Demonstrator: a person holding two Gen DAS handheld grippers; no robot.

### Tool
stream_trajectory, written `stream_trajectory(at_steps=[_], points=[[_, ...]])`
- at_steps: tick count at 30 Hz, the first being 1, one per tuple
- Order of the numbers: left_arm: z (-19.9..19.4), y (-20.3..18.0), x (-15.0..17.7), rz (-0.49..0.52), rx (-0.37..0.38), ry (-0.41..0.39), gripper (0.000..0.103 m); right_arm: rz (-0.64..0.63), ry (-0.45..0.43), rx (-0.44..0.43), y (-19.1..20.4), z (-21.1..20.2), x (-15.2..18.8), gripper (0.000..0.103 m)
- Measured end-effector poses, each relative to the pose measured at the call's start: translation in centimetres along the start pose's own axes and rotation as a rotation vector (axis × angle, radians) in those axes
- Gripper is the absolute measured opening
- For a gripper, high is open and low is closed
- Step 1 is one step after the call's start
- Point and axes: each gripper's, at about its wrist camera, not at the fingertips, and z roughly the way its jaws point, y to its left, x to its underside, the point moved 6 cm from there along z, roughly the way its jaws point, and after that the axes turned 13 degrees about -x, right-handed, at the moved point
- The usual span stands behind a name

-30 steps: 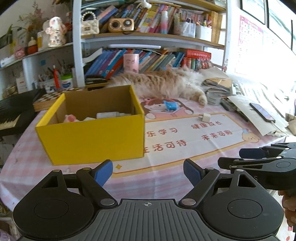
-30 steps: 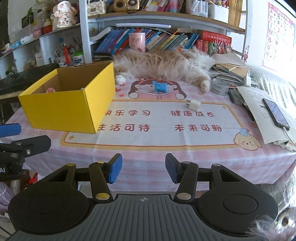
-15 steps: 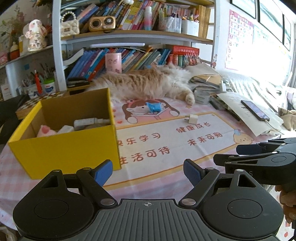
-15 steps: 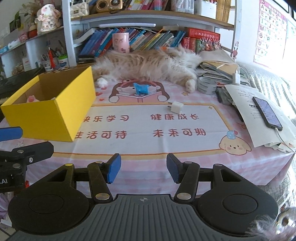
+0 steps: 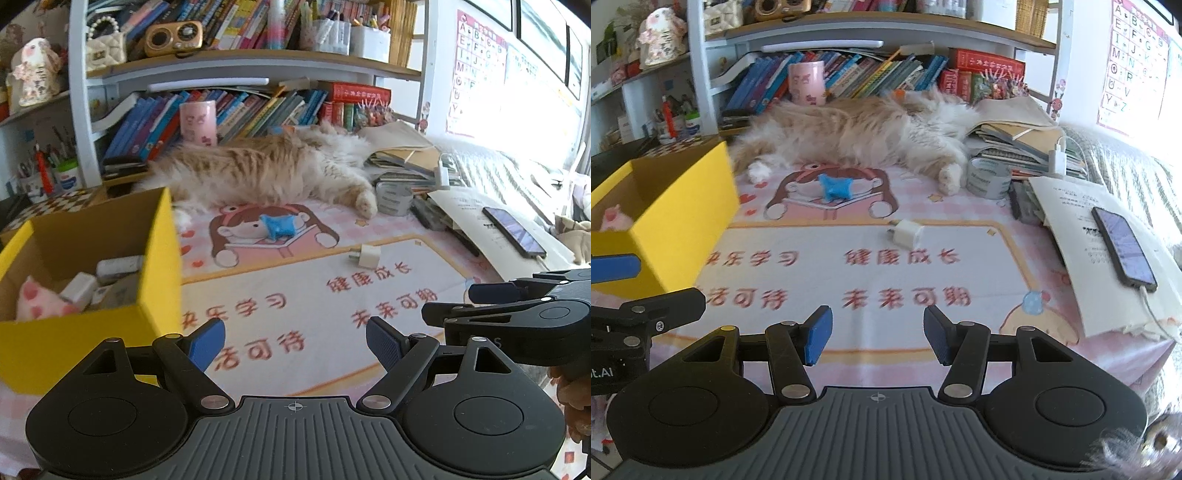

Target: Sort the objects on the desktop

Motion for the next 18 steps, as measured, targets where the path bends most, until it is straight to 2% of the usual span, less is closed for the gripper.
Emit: stream_trajectory(at_steps=[9,18], points=[[3.4,-2.3,-2.3,-0.003,-0.041,0.022,0.086,0.0,0.023,-0.026,-4.1,2.8,-1.9,0.053],[6.7,-2.0,-4.1,-0.053,-0.127,0.074,0.086,-0.045,0.06,-0.095,-6.2,7.1,-3.9,0.054]])
